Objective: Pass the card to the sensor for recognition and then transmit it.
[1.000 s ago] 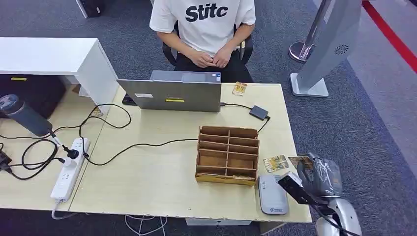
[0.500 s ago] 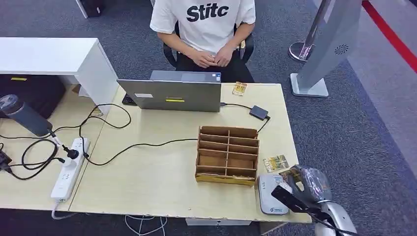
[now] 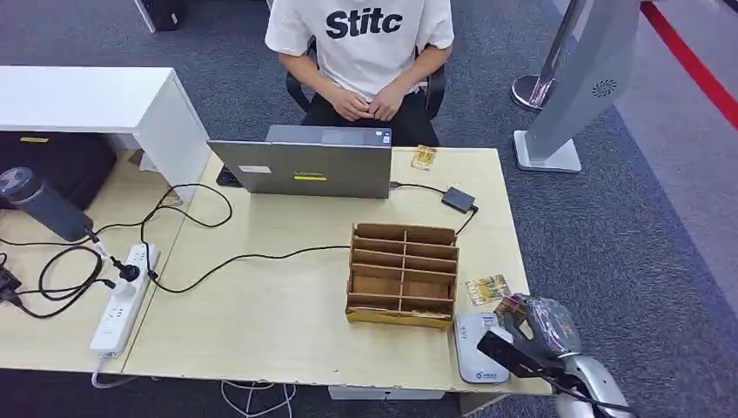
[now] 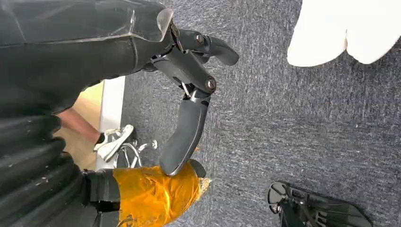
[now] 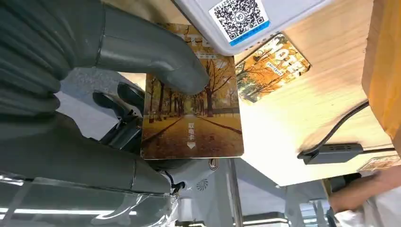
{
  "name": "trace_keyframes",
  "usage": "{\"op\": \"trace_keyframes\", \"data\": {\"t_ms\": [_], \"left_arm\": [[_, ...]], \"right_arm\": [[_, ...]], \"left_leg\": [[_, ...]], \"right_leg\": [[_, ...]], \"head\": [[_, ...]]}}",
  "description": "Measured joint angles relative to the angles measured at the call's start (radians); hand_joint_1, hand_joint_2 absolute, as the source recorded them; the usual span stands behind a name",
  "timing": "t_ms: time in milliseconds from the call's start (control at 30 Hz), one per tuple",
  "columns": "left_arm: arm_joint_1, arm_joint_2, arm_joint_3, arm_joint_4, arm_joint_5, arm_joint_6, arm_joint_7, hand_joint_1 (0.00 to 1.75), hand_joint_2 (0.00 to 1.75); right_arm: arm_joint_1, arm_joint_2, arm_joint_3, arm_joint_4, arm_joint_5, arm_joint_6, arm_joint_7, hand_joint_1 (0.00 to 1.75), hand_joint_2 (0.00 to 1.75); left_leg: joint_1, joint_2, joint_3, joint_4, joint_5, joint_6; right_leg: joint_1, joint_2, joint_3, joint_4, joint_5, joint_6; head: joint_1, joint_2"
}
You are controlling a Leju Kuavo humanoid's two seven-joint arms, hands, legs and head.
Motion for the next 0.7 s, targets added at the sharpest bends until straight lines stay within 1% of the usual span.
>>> {"op": "trace_keyframes", "data": {"t_ms": [167,233,300,400,533,633,700], "left_arm": [[0.000,0.000,0.000,0.000,0.000,0.000,0.000,0.00,1.75],[0.000,0.000,0.000,0.000,0.000,0.000,0.000,0.00,1.75],[0.000,0.000,0.000,0.000,0.001,0.000,0.001,0.00,1.75],[0.000,0.000,0.000,0.000,0.000,0.000,0.002,0.00,1.75],[-0.001,0.000,0.000,0.000,-0.002,0.000,0.004,0.00,1.75],[0.000,0.000,0.000,0.000,-0.011,-0.001,0.004,0.00,1.75],[-0.001,0.000,-0.002,0.000,-0.017,-0.003,0.004,0.00,1.75]], "right_arm": [[-0.003,-0.003,0.006,0.005,-0.002,-0.004,0.000,1.75,1.75],[-0.004,-0.005,0.009,0.007,-0.003,-0.016,0.004,1.75,1.75],[-0.005,-0.010,0.020,0.005,0.002,-0.035,0.017,1.75,1.75],[-0.013,-0.014,0.028,-0.015,0.042,-0.060,0.050,1.75,1.75],[-0.055,-0.020,0.051,-0.084,0.104,-0.083,0.087,1.75,1.75],[-0.109,-0.020,0.084,-0.160,0.132,-0.078,0.105,1.75,1.75],[-0.158,-0.019,0.122,-0.204,0.142,-0.058,0.108,1.75,1.75]], "left_leg": [[0.000,0.000,0.000,0.000,0.000,0.000],[0.000,0.000,0.000,0.000,0.000,0.000],[0.000,0.000,0.000,0.000,0.000,0.000],[0.000,0.000,-0.001,0.000,0.000,0.000],[0.000,0.001,-0.001,0.000,0.000,0.000],[0.000,0.001,0.000,0.000,0.001,-0.001],[0.000,0.001,0.000,0.000,0.001,-0.001]], "right_leg": [[0.000,0.000,0.000,0.000,0.000,0.000],[0.000,0.000,0.000,0.000,0.000,0.000],[0.000,0.000,0.000,0.000,0.000,0.000],[0.000,0.000,0.001,0.000,0.000,0.000],[0.000,0.001,0.000,0.001,0.001,0.000],[0.000,0.001,0.000,0.001,0.001,0.000],[0.000,0.001,0.000,0.001,0.001,0.000]], "head": [[0.000,0.000],[0.000,0.000],[0.000,0.000],[0.000,0.000],[0.000,0.000],[0.000,0.000],[0.000,0.000]]}}
